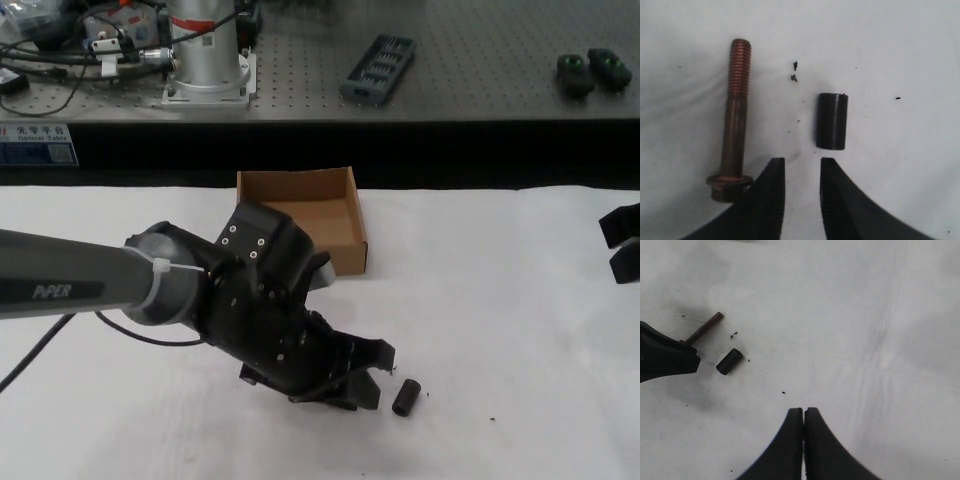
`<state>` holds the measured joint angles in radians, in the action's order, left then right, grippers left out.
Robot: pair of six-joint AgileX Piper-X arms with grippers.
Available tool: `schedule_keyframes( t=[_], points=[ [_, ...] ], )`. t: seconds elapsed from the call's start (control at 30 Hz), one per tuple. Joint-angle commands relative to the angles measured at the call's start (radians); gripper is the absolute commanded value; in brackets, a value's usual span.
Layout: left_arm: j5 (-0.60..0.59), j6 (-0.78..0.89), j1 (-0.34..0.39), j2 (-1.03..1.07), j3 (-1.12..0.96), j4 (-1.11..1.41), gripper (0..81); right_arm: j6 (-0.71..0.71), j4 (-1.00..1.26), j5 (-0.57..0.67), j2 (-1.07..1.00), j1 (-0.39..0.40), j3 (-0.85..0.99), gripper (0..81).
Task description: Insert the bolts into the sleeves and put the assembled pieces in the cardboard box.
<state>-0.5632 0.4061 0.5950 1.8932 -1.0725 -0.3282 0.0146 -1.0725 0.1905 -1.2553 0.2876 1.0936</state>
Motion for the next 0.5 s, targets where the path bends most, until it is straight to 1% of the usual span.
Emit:
schedule_keyframes(
  t=[0.0,0.23,0.47],
  points=[
    [0.029,-0.044,-0.001,0.001,-0.014,-0.029,18.8,-0.009,0.008,-0.001,0.01,-0.008,0.002,0.4],
    [0.086,-0.054,-0.009,0.004,-0.014,-0.031,18.8,-0.009,0.003,-0.001,0.01,-0.008,0.002,0.4],
    [0.128,-0.061,-0.05,0.004,-0.014,-0.032,18.8,-0.009,0.0,-0.001,0.01,-0.008,0.002,0.4]
  ],
)
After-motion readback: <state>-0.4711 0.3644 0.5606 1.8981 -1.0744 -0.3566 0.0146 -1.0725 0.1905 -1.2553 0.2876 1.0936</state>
